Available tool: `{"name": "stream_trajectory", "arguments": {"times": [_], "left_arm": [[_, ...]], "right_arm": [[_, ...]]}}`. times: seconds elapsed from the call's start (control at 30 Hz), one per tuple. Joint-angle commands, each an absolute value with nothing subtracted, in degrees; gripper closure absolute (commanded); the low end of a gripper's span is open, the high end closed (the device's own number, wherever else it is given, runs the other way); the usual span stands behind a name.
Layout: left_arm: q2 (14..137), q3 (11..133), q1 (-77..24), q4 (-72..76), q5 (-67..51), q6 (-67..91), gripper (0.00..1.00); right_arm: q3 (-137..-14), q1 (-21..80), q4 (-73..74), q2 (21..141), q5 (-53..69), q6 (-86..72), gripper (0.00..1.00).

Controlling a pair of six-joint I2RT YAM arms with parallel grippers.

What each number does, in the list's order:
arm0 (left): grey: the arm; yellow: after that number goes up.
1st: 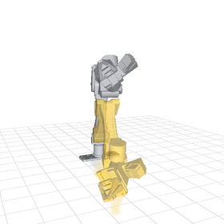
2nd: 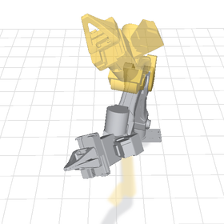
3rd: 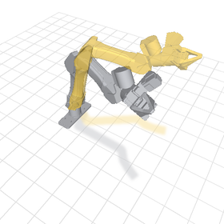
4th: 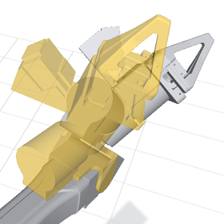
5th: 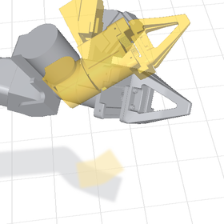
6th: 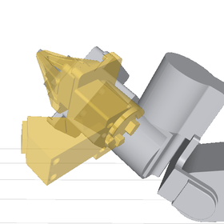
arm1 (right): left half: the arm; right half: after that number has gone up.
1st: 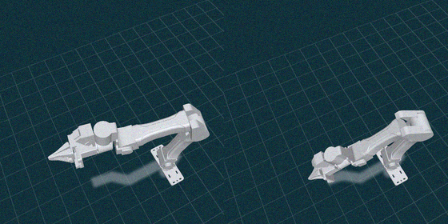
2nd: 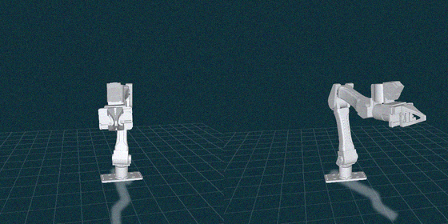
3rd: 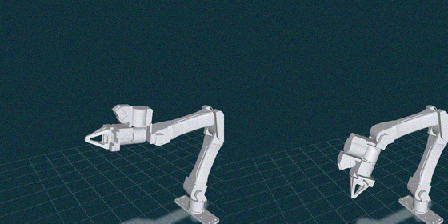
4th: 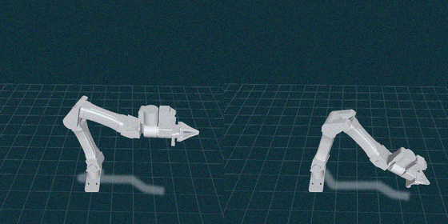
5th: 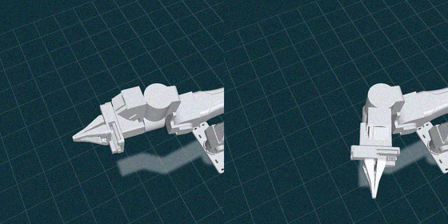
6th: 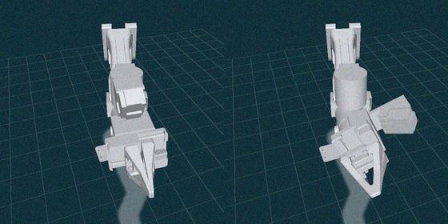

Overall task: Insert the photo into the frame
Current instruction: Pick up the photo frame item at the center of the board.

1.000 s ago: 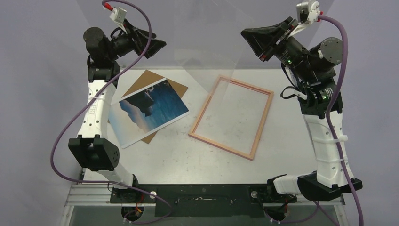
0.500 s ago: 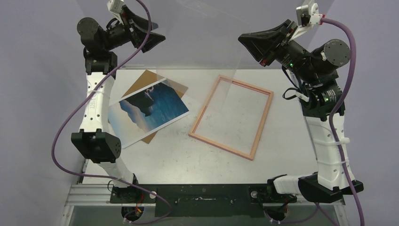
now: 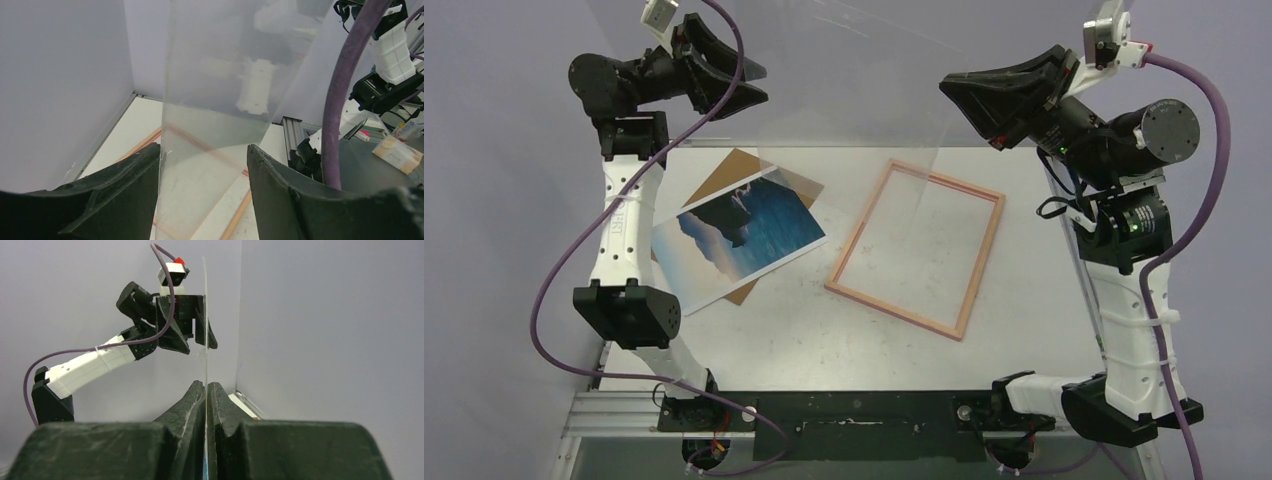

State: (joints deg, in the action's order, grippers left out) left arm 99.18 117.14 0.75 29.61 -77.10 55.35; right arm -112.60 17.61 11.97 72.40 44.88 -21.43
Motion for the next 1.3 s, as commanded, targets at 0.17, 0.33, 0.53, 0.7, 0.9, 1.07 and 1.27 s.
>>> {"name": "stream_trajectory", "arguments": {"times": [0.17,0.33,0.53,0.7,0.9,1.07,1.27], "left_arm": [[95.8,118.7,0.4,35.1,-79.6,60.8,0.39],[94.4,117.5,0.4,44.3,-83.8,67.5,0.61],[92.9,116.8,0.4,44.0,-85.1,68.2,0.88],[92.4,116.3,0.4,47.8,-86.3,70.4,1.0],[91.0,116.8,1.1,51.5,-88.4,70.9,1.0],[91.7,118.4,1.0,51.2,-86.8,70.0,1.0],[91.9,120.3,1.0,51.4,-83.6,67.6,1.0]], "right_arm": [[-112.3,17.8,2.4,70.0,47.9,-24.7,1.0],[-111.6,17.9,1.6,69.1,48.0,-25.1,1.0],[-110.6,18.1,1.9,68.4,47.7,-24.5,1.0],[-108.5,18.2,1.1,67.6,48.6,-22.7,1.0],[-102.0,18.6,-0.9,64.3,44.1,-18.9,0.86],[-95.4,18.5,-3.9,61.6,40.9,-17.7,0.25],[-92.5,18.5,-3.5,63.4,44.4,-17.6,0.14]]}}
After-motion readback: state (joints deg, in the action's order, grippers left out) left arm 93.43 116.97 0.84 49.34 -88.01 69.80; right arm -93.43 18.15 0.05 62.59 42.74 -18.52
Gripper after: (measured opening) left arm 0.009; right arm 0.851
